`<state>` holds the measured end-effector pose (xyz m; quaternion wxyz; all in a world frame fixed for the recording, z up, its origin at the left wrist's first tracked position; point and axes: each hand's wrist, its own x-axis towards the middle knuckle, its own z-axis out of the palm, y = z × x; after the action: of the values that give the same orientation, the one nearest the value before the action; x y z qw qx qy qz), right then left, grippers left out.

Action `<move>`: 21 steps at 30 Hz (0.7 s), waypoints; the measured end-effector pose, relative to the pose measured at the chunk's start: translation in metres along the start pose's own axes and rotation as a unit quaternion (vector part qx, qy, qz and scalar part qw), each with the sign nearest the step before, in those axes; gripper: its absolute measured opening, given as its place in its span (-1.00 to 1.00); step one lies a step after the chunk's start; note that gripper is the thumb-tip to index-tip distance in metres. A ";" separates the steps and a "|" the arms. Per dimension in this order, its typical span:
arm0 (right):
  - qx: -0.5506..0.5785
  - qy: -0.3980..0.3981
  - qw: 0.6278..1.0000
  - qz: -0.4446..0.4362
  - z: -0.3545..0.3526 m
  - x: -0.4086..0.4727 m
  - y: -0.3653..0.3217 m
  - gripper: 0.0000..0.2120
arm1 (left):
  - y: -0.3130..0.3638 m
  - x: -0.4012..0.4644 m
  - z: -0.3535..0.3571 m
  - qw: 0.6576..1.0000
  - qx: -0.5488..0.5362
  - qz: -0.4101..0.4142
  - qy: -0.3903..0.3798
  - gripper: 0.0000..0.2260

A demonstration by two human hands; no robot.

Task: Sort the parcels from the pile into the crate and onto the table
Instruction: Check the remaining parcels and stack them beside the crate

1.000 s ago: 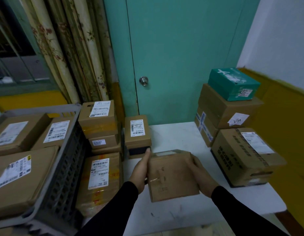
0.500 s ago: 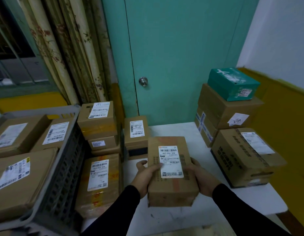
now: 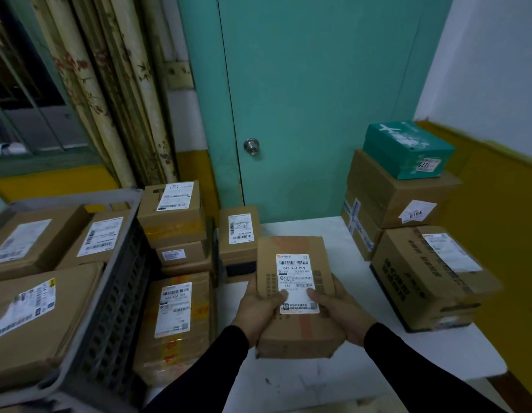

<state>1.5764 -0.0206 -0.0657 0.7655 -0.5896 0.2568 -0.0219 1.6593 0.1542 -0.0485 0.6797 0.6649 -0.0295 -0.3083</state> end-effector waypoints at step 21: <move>-0.026 0.022 0.998 -0.048 0.006 -0.002 -0.019 -0.54 | 0.026 -0.005 -0.002 0.998 -0.011 0.000 0.067 -0.43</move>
<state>1.5826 -0.0201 -0.0461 0.7422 -0.6203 0.2455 -0.0645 1.6659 0.1563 -0.0223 0.6871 0.6769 0.0198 -0.2632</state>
